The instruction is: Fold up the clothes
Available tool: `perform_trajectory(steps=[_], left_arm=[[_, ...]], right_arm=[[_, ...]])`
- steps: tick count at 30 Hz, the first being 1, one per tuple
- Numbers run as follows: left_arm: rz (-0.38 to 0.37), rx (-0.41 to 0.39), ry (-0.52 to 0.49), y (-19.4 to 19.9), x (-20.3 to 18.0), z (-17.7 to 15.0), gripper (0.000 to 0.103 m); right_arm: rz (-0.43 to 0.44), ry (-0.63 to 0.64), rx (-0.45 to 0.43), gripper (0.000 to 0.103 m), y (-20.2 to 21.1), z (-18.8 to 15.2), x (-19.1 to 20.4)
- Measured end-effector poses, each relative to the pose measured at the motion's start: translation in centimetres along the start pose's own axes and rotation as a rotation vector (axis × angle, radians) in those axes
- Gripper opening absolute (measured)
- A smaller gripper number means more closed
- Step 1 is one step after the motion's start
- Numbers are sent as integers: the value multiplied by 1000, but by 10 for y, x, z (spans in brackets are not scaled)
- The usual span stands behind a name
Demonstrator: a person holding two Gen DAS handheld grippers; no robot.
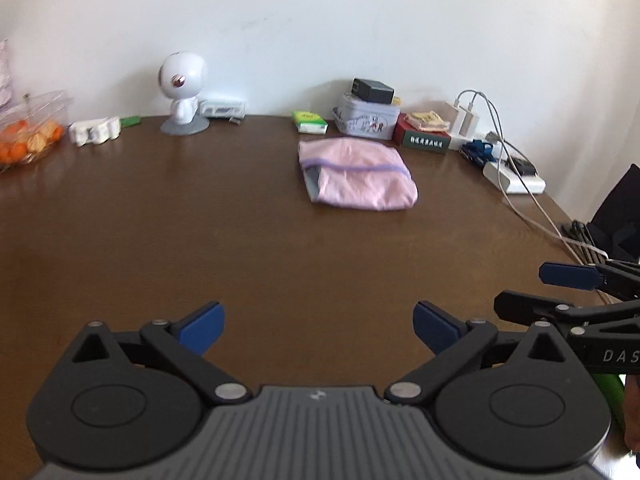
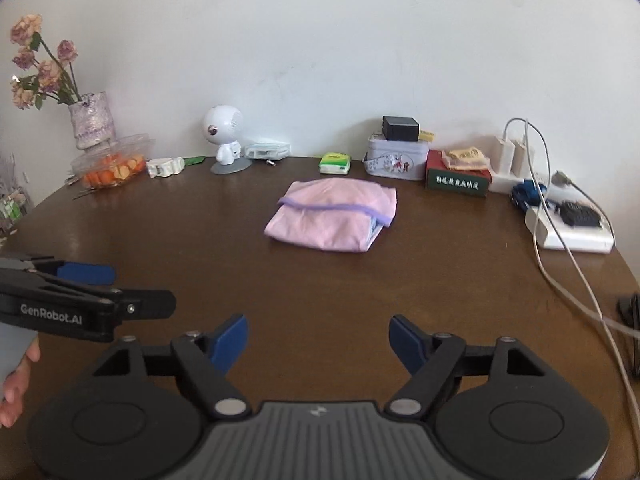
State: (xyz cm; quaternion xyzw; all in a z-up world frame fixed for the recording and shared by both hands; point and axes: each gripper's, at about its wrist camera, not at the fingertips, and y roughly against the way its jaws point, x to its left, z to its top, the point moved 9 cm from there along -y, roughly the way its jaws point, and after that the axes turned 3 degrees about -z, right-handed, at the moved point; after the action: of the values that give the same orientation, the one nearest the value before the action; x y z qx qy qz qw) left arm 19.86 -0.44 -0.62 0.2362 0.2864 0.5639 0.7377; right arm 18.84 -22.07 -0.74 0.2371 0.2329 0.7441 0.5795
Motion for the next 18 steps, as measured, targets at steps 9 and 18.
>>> perform_trajectory(steps=[9, 18], left_arm=[[218, 37, 46, 62, 24, -116, 102], [252, -57, 13, 72, 10, -130, 102]], right_arm=[[-131, -90, 15, 97, 57, -94, 13], [-172, -84, -18, 103, 71, -119, 18]])
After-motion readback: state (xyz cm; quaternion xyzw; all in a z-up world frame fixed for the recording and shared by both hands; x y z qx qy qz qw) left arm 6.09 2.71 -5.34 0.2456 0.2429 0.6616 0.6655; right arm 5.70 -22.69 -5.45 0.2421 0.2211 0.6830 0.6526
